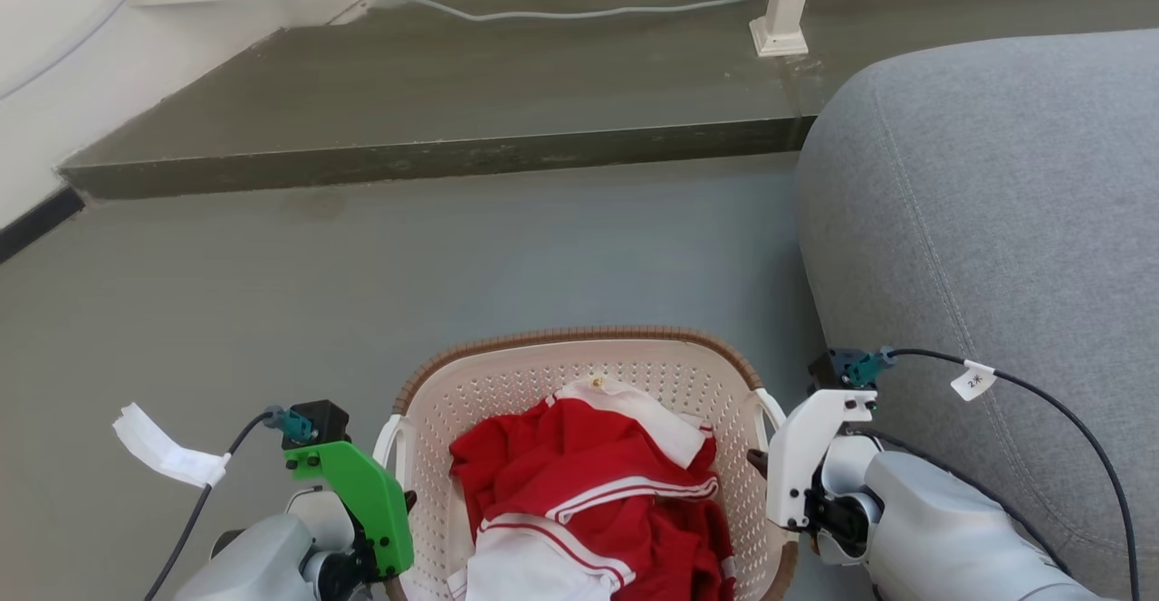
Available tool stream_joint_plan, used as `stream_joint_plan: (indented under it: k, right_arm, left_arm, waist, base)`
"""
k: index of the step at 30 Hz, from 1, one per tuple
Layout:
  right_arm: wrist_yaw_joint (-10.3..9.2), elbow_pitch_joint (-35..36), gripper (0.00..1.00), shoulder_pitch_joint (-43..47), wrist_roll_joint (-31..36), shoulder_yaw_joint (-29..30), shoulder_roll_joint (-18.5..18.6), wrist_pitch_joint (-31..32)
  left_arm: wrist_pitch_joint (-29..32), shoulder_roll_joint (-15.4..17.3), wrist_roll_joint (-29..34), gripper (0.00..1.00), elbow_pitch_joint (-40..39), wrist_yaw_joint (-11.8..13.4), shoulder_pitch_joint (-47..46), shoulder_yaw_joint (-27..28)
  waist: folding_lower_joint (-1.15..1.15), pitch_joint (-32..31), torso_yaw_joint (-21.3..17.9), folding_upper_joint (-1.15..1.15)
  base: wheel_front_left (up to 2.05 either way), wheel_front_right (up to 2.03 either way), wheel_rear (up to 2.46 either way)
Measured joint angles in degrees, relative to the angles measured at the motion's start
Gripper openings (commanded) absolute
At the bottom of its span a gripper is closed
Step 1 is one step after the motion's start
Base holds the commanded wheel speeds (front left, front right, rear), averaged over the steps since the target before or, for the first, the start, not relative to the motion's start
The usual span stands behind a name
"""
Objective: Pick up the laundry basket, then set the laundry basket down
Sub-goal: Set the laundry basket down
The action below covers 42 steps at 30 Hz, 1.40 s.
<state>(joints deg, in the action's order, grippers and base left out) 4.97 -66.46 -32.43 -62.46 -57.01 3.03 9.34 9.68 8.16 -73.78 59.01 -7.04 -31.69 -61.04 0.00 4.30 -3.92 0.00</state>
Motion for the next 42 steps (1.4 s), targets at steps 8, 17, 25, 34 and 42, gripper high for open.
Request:
stream_joint_plan:
  k: [8,17,25,34,42]
  right_arm:
    - [-0.03,0.2,0.0,-1.3,-0.1,-0.5,0.0,-1.3]
    - [-1.04,1.3,0.0,-3.5,-0.1,-0.5,0.0,-3.6]
    - [-2.08,3.4,0.0,-6.5,-0.1,-0.5,-0.1,-6.0]
    - [-3.69,5.3,0.0,-9.6,-0.2,-0.5,0.0,-9.4]
    - [-4.9,6.8,0.0,-12.2,-0.2,-0.5,0.1,-13.2]
  left_arm:
    - [-1.3,0.4,0.0,0.0,-0.3,0.0,-0.8,0.0]
    - [-3.4,1.8,0.0,0.0,-1.9,0.0,-3.2,0.0]
    - [-5.9,3.8,0.4,0.0,-3.3,0.0,-6.2,0.1]
    - [-9.0,5.8,0.9,0.0,-5.4,0.0,-9.5,0.2]
    - [-11.9,7.5,1.6,0.0,-7.3,0.0,-12.2,0.4]
  waist:
    - [0.0,2.6,0.0,0.0]
    - [0.0,7.5,0.0,0.0]
    - [0.0,13.1,0.0,0.0]
    - [0.0,20.2,-0.2,0.0]
    - [0.01,26.7,-0.5,0.0]
  base:
    - [0.0,0.0,0.0]
    - [0.0,0.0,0.0]
    - [0.0,0.0,0.0]
    - [0.0,0.0,0.0]
    - [0.0,0.0,0.0]
